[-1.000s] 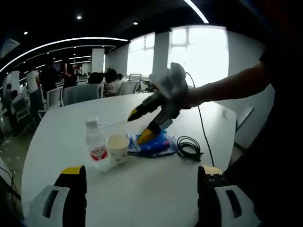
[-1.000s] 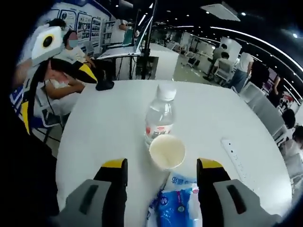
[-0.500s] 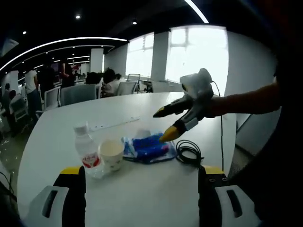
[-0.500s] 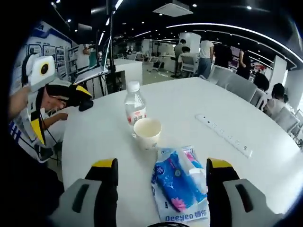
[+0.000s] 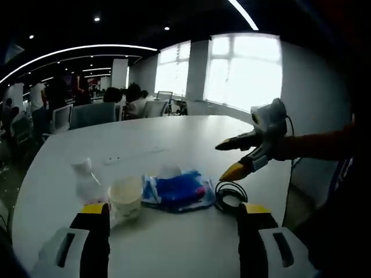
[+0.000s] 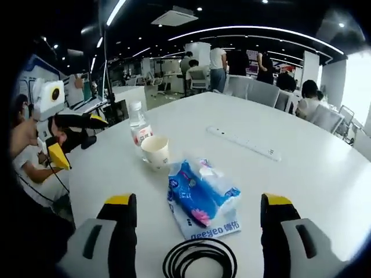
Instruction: Arrange the tabletop items into an orderly group along one side of the table until the central work area is clear of visible clutter.
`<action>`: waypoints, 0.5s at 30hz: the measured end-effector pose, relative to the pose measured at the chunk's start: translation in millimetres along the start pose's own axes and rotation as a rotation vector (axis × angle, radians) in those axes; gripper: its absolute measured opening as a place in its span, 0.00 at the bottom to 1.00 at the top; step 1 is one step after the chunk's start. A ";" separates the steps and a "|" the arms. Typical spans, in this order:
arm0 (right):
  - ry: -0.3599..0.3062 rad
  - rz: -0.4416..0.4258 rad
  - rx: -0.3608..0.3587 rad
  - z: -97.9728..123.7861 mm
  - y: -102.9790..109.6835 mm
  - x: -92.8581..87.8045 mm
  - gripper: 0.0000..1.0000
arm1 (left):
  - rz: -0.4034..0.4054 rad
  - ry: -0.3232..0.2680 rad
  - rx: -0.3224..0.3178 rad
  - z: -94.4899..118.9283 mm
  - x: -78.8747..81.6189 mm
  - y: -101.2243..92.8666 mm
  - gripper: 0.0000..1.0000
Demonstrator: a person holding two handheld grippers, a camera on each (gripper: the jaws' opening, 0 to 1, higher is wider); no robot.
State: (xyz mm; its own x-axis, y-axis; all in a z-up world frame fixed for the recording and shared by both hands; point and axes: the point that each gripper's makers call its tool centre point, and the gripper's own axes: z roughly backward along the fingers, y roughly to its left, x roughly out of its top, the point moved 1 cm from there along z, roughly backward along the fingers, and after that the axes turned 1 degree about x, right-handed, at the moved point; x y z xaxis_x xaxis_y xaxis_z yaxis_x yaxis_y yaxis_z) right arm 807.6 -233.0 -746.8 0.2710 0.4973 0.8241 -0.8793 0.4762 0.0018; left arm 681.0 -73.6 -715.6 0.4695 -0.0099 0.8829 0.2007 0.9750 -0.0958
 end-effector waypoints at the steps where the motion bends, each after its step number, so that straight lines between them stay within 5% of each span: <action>1: 0.001 -0.014 -0.005 2.1 -2.1 -3.0 0.88 | -0.008 0.002 0.000 -2.5 -0.6 -0.1 0.92; 15: 0.001 -0.097 -0.043 21.8 -17.1 -30.6 0.99 | -0.041 -0.006 -0.050 -23.9 6.8 -19.8 1.00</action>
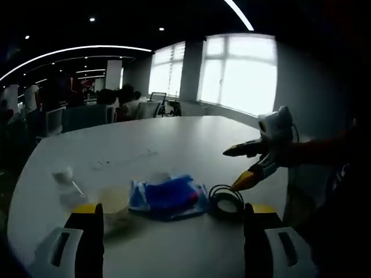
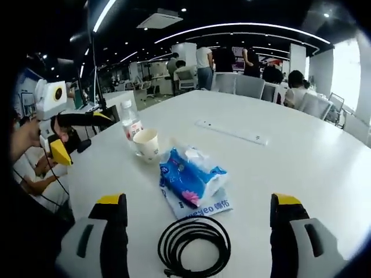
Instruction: Arrange the tabletop items into an orderly group along one side of the table until the central work area is clear of visible clutter.
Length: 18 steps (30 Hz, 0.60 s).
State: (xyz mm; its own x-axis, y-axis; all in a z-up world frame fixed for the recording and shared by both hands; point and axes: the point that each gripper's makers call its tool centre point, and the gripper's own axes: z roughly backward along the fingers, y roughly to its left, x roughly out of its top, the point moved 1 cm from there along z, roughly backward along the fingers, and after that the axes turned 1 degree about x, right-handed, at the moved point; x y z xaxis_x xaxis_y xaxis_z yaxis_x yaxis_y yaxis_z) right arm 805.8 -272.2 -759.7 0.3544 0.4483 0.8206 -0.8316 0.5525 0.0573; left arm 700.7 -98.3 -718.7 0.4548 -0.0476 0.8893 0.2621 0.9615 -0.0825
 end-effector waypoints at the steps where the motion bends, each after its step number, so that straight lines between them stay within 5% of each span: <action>1: -0.005 -0.004 0.002 2.1 1.2 0.9 1.00 | -0.002 0.005 -0.005 -2.3 -1.9 -1.3 1.00; 18: 0.023 0.000 0.004 -11.7 -2.6 -4.0 0.95 | -0.020 0.032 -0.074 -42.1 0.9 -35.0 0.87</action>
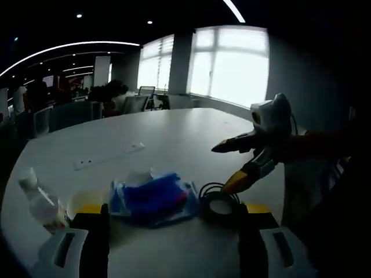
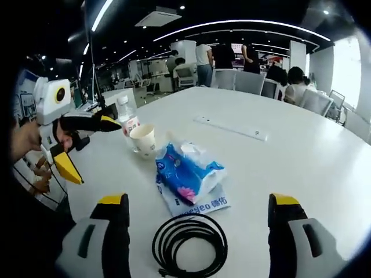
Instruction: Arrange the tabletop items into an orderly group along one side of the table until the central work area is clear of visible clutter.
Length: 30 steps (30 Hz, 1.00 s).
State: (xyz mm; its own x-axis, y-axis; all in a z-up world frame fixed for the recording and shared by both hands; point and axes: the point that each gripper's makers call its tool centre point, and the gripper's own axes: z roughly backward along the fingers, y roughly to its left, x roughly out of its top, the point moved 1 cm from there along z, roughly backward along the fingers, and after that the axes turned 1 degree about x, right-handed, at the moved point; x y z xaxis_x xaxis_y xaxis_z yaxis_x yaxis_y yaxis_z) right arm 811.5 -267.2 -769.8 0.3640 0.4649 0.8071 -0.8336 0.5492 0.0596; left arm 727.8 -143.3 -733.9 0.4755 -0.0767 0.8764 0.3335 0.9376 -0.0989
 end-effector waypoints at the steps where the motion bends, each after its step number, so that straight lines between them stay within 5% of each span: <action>1: 0.000 -0.001 0.001 -0.4 0.5 0.1 0.94 | 0.004 -0.001 -0.001 -0.8 0.2 -0.1 0.83; 8: 0.004 -0.019 -0.005 -9.7 -0.5 1.3 0.85 | 0.111 -0.028 0.057 -14.5 0.0 11.0 0.63; 18: 0.019 -0.056 0.002 -23.9 2.8 -3.0 0.69 | 0.106 0.012 0.200 -33.7 -10.0 42.3 0.47; 30: 0.035 -0.058 0.012 -48.3 -1.8 -13.1 0.41 | 0.123 0.041 0.256 -56.9 -20.1 61.4 0.31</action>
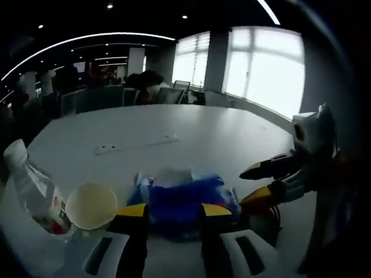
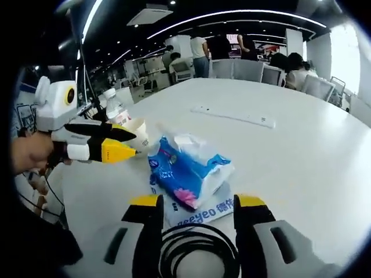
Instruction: Arrange the tabletop items into an orderly group along one side of the table until the central work area is clear of visible clutter.
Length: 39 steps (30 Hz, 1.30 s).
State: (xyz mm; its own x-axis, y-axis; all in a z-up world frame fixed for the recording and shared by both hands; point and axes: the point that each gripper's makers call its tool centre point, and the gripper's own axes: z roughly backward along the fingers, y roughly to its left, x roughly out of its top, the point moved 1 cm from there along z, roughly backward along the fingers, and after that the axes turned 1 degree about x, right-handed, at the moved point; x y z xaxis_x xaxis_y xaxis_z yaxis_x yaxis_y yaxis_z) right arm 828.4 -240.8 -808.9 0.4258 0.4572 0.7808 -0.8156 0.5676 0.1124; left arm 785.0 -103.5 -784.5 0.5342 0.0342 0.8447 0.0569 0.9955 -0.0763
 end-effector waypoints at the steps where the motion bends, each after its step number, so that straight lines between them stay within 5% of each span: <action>1: 0.004 -0.002 0.002 -2.8 0.0 -0.2 0.39 | 0.003 0.003 0.009 -2.8 -1.0 1.5 0.31; 18: 0.018 0.034 -0.068 -26.4 -0.4 7.8 0.20 | 0.047 0.084 0.126 -35.2 -18.6 11.9 0.23; 30: 0.065 0.034 -0.090 -35.0 -9.9 -3.3 0.04 | 0.068 0.117 0.134 -43.7 -29.4 19.8 0.01; 39: 0.040 0.036 -0.101 -28.9 -12.0 0.8 0.00 | -0.026 0.105 0.098 -41.2 -23.4 11.8 0.00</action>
State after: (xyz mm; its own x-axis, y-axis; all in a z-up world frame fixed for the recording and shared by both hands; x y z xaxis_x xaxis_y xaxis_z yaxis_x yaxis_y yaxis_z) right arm 849.8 -227.5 -827.4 0.4135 0.5046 0.7579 -0.7879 0.6155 0.0201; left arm 807.9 -96.3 -826.9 0.6192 0.0044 0.7852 -0.0082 1.0000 0.0008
